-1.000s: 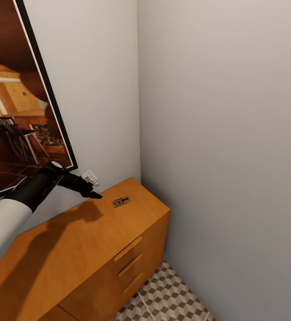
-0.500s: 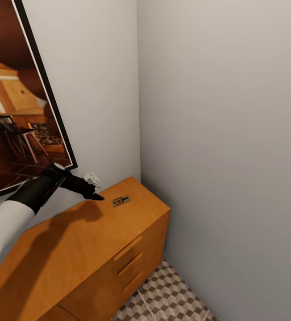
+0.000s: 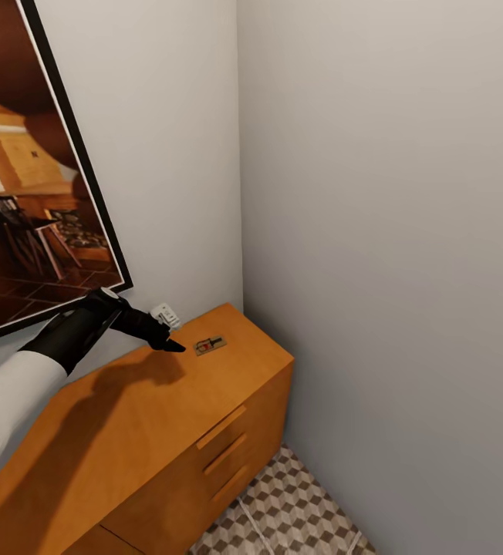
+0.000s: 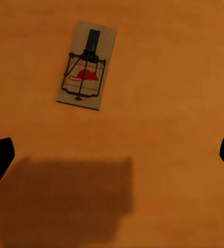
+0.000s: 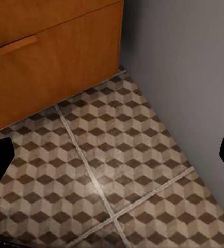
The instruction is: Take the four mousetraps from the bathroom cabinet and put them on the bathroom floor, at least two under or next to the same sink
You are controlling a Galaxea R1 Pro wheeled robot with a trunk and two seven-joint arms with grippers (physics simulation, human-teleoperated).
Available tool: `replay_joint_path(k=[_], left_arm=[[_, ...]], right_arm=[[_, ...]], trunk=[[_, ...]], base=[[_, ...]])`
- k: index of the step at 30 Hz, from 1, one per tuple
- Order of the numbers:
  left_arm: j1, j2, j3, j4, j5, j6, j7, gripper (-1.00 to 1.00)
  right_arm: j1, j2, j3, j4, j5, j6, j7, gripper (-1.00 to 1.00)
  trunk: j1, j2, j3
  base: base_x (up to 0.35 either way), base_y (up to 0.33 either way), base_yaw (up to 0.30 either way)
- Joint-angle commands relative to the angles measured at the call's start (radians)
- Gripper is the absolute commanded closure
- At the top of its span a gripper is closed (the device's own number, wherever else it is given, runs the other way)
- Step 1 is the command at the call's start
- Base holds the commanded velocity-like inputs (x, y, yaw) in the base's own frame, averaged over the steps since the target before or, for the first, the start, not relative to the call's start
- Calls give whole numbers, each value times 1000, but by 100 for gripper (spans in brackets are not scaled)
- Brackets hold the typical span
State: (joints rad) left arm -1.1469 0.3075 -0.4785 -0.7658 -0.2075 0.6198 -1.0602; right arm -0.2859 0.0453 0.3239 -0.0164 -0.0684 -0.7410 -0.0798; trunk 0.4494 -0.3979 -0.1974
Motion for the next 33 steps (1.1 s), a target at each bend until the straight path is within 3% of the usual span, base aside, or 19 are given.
replay_joint_path(k=[1, 11, 33], left_arm=[[-1, 0, -2, -2, -3, 8, -3, -100], [-1, -13, -1, -1, -3, 8, 48, -100], [-1, -34, 2, -9, -4, 8, 79, -100]], right_arm=[[-1, 0, 9, 1, -7, -3, -5, -100], [-1, 0, 9, 1, -7, -3, -5, -100], [-1, 0, 9, 1, -7, -3, -5, -100]], trunk=[[1, -2, -3], [1, -2, -9], [1, -2, -24]], base=[[0, 0, 0], [0, 0, 0], [0, 0, 0]])
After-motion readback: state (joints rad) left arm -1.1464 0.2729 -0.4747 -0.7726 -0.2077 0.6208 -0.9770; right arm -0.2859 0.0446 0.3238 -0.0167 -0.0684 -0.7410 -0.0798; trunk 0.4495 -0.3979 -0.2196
